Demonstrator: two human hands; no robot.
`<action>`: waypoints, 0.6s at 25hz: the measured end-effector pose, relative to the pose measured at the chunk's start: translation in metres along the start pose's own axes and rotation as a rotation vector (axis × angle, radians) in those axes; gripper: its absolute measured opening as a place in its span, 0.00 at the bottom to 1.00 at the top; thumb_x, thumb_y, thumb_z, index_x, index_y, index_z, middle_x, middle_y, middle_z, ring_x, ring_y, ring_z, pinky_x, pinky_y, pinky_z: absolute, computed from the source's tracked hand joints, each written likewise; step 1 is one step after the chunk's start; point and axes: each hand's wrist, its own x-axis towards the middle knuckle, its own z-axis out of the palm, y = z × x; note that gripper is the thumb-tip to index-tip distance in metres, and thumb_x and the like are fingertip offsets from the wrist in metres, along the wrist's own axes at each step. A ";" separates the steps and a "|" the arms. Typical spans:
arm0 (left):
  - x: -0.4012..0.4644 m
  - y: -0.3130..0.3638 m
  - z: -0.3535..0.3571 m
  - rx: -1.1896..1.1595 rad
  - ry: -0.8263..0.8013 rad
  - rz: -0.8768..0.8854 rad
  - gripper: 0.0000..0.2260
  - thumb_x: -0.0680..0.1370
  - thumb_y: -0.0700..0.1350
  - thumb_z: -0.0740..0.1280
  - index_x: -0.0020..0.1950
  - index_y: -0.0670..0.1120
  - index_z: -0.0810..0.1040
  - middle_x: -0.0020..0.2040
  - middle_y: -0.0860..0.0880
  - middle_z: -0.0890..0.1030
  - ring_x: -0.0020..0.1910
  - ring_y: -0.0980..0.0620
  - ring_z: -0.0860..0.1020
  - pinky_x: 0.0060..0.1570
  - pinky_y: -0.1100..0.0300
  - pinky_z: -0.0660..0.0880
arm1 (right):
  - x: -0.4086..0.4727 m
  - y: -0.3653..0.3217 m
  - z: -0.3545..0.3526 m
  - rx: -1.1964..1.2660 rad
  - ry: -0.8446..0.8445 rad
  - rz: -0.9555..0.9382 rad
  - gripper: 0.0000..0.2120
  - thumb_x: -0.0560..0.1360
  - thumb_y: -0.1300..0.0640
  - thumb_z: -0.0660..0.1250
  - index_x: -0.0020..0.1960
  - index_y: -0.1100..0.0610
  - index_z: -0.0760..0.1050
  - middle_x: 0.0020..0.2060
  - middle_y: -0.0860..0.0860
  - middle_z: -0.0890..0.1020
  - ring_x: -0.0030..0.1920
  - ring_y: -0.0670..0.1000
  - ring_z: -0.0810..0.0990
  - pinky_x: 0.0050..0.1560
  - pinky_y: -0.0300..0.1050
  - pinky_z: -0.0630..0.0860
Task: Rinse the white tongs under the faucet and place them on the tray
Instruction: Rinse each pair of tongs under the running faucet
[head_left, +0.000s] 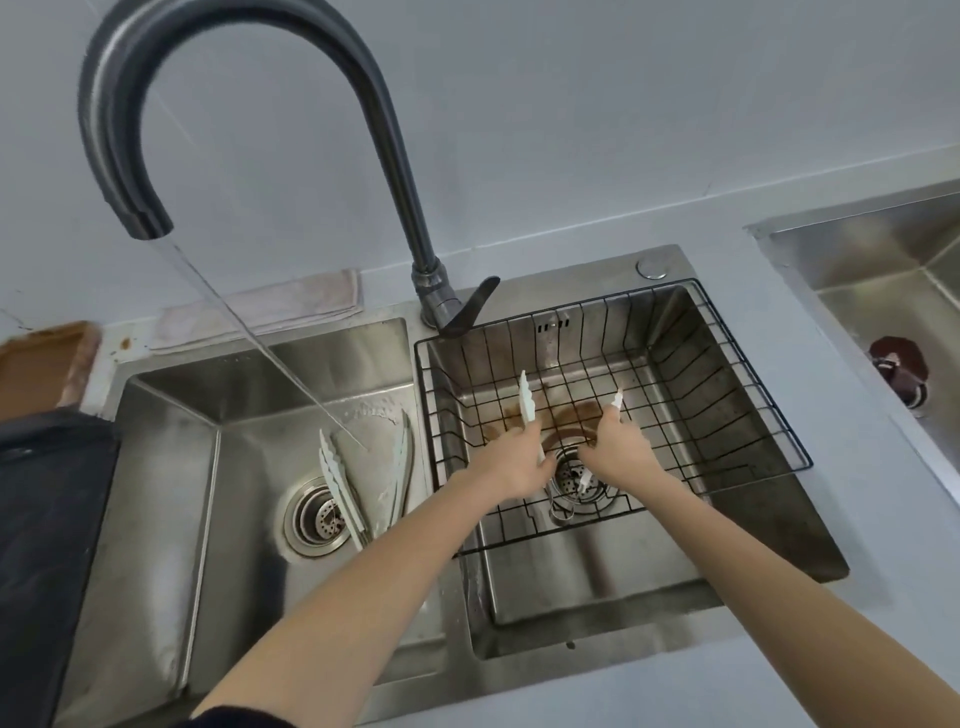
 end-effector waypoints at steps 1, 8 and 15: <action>0.000 0.001 0.001 -0.020 -0.003 -0.007 0.26 0.79 0.49 0.57 0.74 0.41 0.55 0.68 0.38 0.69 0.66 0.40 0.70 0.63 0.48 0.70 | 0.000 0.000 0.001 0.020 0.003 0.001 0.27 0.75 0.59 0.61 0.70 0.65 0.55 0.63 0.66 0.70 0.61 0.64 0.72 0.55 0.50 0.71; -0.014 0.001 -0.004 -0.226 0.116 0.013 0.32 0.77 0.43 0.61 0.77 0.46 0.49 0.69 0.37 0.64 0.64 0.41 0.71 0.61 0.55 0.68 | -0.015 -0.012 -0.003 0.160 0.052 -0.039 0.30 0.75 0.61 0.61 0.73 0.63 0.51 0.63 0.66 0.69 0.58 0.64 0.75 0.47 0.48 0.70; -0.056 -0.033 -0.019 -0.330 0.230 0.010 0.35 0.76 0.43 0.63 0.77 0.47 0.46 0.71 0.38 0.62 0.66 0.43 0.69 0.63 0.57 0.65 | -0.054 -0.056 -0.007 0.289 0.122 -0.215 0.36 0.76 0.64 0.60 0.76 0.59 0.43 0.68 0.66 0.62 0.57 0.62 0.75 0.48 0.46 0.72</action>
